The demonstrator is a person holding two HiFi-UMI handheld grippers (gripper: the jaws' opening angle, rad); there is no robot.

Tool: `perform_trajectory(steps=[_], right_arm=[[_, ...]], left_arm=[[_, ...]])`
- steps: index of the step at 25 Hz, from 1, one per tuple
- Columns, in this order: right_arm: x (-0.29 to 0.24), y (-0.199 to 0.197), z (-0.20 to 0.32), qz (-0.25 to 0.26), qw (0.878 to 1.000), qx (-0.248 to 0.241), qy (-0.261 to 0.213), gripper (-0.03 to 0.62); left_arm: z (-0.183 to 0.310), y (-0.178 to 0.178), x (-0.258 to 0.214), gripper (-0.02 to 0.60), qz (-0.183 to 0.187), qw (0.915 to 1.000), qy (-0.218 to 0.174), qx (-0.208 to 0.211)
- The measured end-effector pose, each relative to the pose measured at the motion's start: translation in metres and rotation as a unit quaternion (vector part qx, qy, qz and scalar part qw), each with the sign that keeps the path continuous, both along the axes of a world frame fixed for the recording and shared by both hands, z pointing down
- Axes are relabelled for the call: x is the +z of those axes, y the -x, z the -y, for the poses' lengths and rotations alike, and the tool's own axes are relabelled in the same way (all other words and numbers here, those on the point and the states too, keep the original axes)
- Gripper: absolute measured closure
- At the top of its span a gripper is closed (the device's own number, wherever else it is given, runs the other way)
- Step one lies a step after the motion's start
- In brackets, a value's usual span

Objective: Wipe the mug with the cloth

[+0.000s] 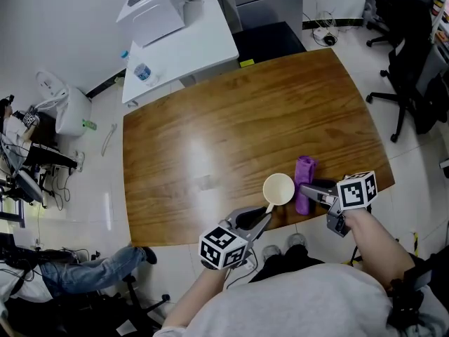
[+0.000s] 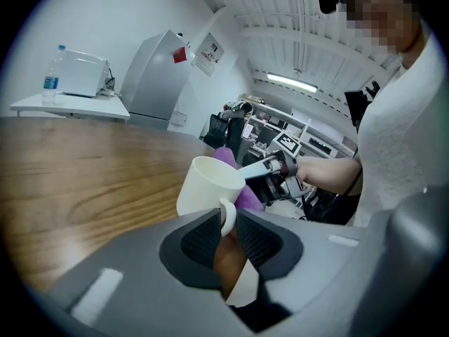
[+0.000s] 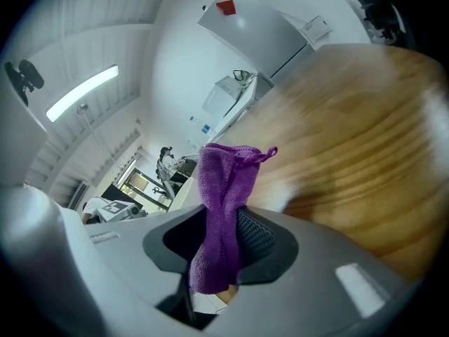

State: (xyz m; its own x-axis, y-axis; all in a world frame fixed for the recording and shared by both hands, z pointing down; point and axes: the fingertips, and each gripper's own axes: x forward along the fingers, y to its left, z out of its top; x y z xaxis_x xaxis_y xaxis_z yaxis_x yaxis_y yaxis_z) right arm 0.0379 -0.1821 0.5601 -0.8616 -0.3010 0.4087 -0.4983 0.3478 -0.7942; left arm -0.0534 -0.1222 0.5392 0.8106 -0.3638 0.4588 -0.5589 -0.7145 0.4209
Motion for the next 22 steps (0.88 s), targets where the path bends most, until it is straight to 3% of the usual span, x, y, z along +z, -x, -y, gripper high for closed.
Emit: perform_trajectory(steps=[10, 18, 22], right_arm=[[-0.046, 0.010, 0.016, 0.041, 0.997, -0.050, -0.049, 0.462], [-0.040, 0.024, 0.019, 0.075, 0.995, -0.057, -0.027, 0.462], [-0.022, 0.027, 0.017, 0.056, 0.996, -0.066, -0.012, 0.462]], left_arm=[[0.013, 0.025, 0.000, 0.517, 0.024, 0.9989, -0.013, -0.037], [0.030, 0.040, 0.000, 0.515, 0.031, 0.9974, -0.019, -0.063], [0.032, 0.042, 0.000, 0.515, 0.025, 0.9972, -0.017, -0.069]])
